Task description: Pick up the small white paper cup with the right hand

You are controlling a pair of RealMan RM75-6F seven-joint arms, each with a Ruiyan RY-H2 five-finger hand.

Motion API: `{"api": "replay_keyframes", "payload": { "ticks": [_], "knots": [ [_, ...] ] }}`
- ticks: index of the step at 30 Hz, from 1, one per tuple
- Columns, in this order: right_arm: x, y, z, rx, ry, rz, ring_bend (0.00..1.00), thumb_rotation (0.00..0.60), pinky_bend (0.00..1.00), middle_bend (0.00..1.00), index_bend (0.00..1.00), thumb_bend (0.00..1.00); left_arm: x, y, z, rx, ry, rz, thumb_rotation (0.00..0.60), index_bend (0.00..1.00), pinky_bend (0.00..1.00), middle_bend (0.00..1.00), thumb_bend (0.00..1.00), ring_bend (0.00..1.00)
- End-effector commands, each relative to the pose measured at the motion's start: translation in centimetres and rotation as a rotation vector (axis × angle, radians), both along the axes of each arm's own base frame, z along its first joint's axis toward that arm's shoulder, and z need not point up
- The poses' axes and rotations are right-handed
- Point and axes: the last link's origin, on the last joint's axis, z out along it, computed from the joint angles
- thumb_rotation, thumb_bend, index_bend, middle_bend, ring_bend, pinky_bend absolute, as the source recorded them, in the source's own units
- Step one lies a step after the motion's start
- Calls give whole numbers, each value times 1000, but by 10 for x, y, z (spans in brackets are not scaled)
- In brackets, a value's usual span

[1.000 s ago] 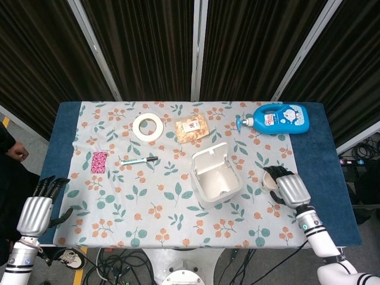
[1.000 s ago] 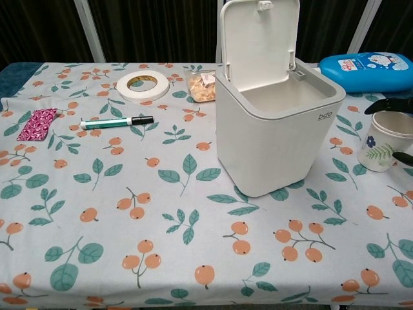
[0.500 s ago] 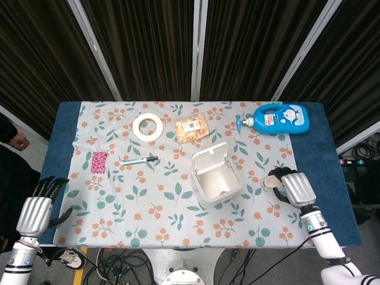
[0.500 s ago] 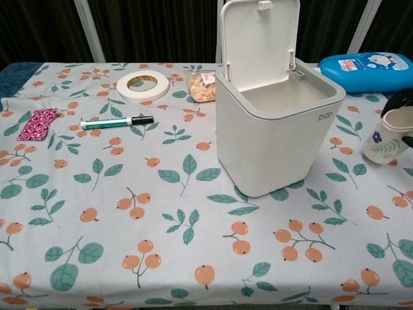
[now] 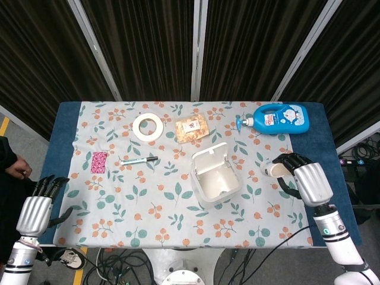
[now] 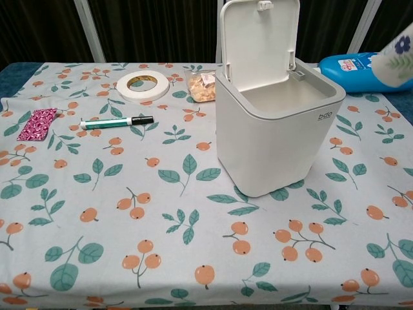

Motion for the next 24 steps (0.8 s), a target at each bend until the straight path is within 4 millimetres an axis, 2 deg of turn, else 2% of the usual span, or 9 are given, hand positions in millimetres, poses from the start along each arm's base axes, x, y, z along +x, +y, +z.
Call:
{"api": "replay_keyframes", "payload": {
  "ticks": [1,6,10,12,15,17,20,24],
  "knots": [
    [31,-3,11,-1,-40,102,303,600,480,343,364,337,0,0,0,1,-1,-1,600,177,115,170,237,81],
    [57,-3,-4,65,-74,172,302,600,480,340,364,332,-1,0,0,2,-3,6,600,177,115,170,237,81],
    [68,-4,-19,100,-93,214,296,600,463,315,340,303,-3,-1,0,1,-4,11,600,177,115,170,237,81],
    [69,-3,-26,129,-88,220,248,600,402,255,255,255,-4,-2,0,3,-5,14,600,177,115,170,237,81],
    [71,-3,-33,158,-87,227,65,600,234,103,89,151,-6,-1,1,4,-7,16,600,178,115,170,238,81],
    [71,-2,-37,171,-95,235,2,600,112,18,18,84,-6,-1,1,4,-9,17,600,179,115,170,238,81],
    [70,0,-39,180,-101,237,0,600,28,0,0,17,-6,-3,0,3,-9,16,600,180,115,170,238,81],
    [66,2,-31,147,-103,238,0,600,16,0,0,8,-5,-1,2,7,-11,11,600,180,115,170,237,81]
  ]
}}
